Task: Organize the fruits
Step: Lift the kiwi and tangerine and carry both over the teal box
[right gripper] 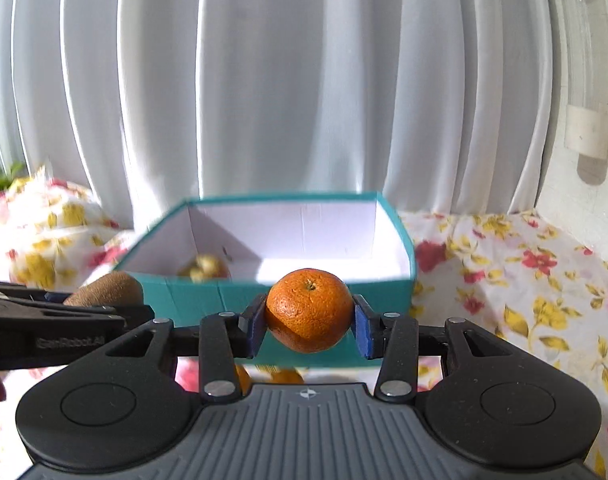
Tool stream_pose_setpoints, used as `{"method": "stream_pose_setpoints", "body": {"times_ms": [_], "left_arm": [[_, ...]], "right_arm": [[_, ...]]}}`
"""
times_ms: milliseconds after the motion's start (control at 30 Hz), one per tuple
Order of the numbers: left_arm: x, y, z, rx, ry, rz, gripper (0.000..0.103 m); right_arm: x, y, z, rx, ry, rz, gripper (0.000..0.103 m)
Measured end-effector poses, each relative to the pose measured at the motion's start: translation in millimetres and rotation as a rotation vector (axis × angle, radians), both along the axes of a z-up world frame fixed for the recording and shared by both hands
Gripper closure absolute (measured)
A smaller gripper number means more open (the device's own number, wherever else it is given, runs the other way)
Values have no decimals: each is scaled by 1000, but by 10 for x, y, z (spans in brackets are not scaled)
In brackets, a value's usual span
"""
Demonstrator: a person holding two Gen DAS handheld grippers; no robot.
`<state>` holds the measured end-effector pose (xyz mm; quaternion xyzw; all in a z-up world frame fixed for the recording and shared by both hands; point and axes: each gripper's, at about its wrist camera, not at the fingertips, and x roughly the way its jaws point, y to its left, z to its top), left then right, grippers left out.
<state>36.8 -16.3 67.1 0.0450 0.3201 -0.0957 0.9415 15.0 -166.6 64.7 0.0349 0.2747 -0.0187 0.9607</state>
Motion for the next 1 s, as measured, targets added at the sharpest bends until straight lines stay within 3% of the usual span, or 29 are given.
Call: {"method": "stream_pose_setpoints", "body": {"times_ms": [233, 1000], "left_arm": [[176, -44, 203, 25, -36, 11, 48], [439, 2, -13, 45, 27, 22, 48]], "right_arm": [[162, -30, 358, 7, -91, -30, 60], [411, 35, 146, -18, -39, -51, 60]]}}
